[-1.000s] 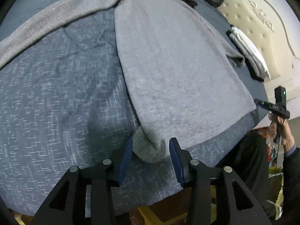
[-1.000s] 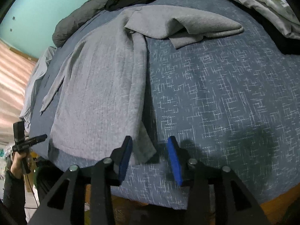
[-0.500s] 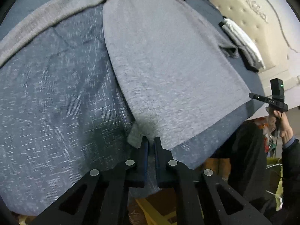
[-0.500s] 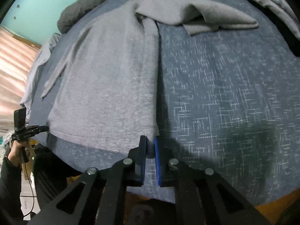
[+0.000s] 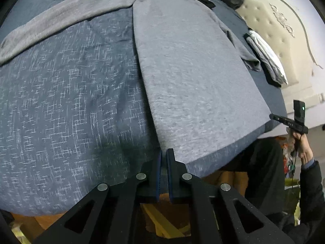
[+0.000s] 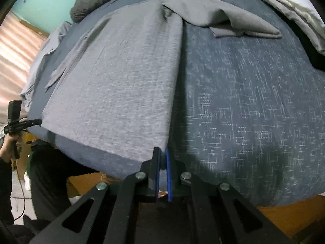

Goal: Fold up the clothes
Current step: 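Pull the grey hoodie hem taut with both tools, then open both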

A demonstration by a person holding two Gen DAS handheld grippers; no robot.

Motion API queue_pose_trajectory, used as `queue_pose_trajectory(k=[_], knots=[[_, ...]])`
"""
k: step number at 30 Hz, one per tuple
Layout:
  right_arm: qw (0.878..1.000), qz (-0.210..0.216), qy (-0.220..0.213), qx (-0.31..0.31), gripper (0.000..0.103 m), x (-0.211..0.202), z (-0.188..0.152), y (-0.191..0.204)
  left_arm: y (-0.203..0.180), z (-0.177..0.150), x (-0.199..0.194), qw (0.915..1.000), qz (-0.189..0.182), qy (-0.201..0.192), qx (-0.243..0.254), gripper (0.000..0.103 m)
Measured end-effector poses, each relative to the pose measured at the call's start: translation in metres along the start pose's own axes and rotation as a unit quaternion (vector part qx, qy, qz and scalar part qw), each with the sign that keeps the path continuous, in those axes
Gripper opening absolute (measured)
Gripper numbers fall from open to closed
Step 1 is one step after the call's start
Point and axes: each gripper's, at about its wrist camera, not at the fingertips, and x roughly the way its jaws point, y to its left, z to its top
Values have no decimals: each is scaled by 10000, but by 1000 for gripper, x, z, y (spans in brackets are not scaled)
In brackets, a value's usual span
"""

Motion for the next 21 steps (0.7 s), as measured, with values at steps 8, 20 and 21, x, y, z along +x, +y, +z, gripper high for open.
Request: queue_pose_trajectory(k=[8, 20, 21], knots=[[9988, -443, -108, -204, 5, 5, 2, -2, -5, 8, 24, 9998, 101, 150, -48, 7], [9960, -142, -852, 231, 24, -47, 32, -37, 3, 36, -32, 9970, 252, -699, -209, 27], [9942, -208, -1016, 269, 29, -55, 39, -43, 4, 41, -38, 9961, 247, -821, -217, 27]])
